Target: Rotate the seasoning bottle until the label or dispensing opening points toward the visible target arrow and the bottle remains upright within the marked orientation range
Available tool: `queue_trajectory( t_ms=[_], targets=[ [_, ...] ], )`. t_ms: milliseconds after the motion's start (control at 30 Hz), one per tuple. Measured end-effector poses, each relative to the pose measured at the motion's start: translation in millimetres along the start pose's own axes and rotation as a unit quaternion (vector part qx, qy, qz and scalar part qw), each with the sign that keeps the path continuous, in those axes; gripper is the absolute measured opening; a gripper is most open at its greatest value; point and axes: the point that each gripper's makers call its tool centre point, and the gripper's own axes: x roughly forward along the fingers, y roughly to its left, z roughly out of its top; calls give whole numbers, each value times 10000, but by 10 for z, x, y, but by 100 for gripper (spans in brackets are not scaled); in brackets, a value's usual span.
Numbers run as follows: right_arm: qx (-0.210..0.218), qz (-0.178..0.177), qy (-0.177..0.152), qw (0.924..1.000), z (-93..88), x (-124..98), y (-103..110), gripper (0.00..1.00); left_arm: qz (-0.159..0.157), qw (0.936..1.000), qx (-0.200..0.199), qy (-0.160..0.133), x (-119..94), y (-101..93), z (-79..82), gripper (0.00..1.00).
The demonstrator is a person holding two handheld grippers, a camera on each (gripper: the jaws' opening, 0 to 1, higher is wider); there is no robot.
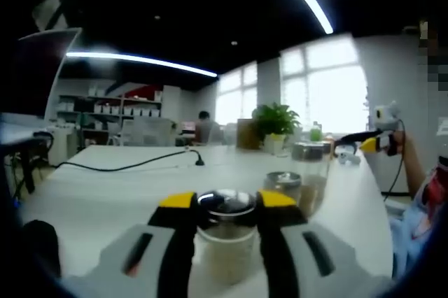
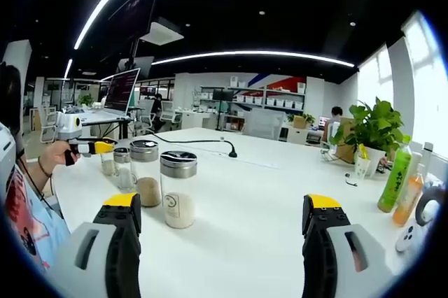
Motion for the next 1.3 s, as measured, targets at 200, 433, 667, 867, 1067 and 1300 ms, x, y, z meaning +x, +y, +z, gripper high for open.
queue_trajectory(
  t_ms=[200,433,667,867,1067,1300],
  targets=[
    [-5,-43,3,10000,-1,-4,-18,99,-76,10000,22,-3,7,-21,-2,35],
    [48,-18,30,10000,-14,8,-1,99,-157,9999,28,-35,26,-93,-16,35],
    [79,9,57,10000,-30,13,0,99,-332,9994,11,-54,40,-131,-19,35],
    [63,54,59,9999,-25,18,26,99,-322,9995,2,-8,75,-135,-26,35],
    [87,63,100,9999,-47,21,27,99,-281,9996,-6,12,73,-136,-25,35],
    [83,90,110,9999,-50,21,40,99,-328,9995,-24,-6,68,-139,-20,35]
  ],
)
